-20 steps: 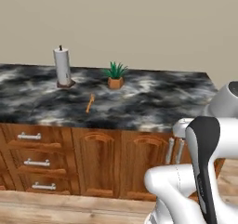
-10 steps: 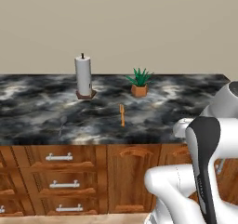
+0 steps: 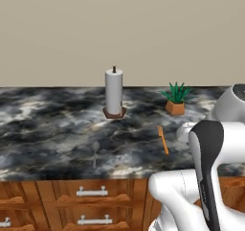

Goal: Organize the utensils by type. Pick up the wooden spoons from the counter and place them in the open cabinet. Then pick up the metallic utensils from the counter and place them in the open drawer.

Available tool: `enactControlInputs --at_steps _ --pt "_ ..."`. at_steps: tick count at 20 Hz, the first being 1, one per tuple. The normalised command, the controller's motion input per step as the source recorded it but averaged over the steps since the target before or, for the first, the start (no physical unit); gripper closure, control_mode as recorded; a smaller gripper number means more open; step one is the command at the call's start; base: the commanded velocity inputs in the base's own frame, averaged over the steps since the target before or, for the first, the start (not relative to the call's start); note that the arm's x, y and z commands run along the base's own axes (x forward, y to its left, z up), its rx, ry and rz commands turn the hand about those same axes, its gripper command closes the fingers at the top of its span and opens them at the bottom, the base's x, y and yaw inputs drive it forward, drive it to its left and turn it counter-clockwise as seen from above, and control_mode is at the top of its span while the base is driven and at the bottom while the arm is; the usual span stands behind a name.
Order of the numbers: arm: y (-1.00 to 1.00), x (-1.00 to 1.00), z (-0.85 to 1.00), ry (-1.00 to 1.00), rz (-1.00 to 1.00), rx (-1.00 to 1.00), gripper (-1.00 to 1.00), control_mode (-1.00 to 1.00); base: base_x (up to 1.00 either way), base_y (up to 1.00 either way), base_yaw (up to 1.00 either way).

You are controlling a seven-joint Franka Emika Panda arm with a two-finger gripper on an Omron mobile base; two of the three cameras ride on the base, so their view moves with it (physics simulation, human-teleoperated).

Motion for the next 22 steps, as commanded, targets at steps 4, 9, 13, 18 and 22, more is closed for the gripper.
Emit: enactControlInputs --at_steps 4,9,13,18,22 --pt "0.0 0.0 0.0 0.0 0.0 0.0 -1.0 1.0 0.59 0.17 0.0" --pt "0.0 0.0 0.0 0.0 0.0 0.0 -1.0 1.0 0.23 0.06 0.0" --pt "0.0 0.0 0.0 0.0 0.0 0.0 -1.0 1.0 0.01 0.0 0.0" --pt "0.0 0.0 0.0 0.0 0.0 0.0 -1.0 1.0 0.0 0.0 0.0" --pt "0.0 0.0 0.0 0.0 0.0 0.0 -1.0 1.0 0.0 0.0 0.0"
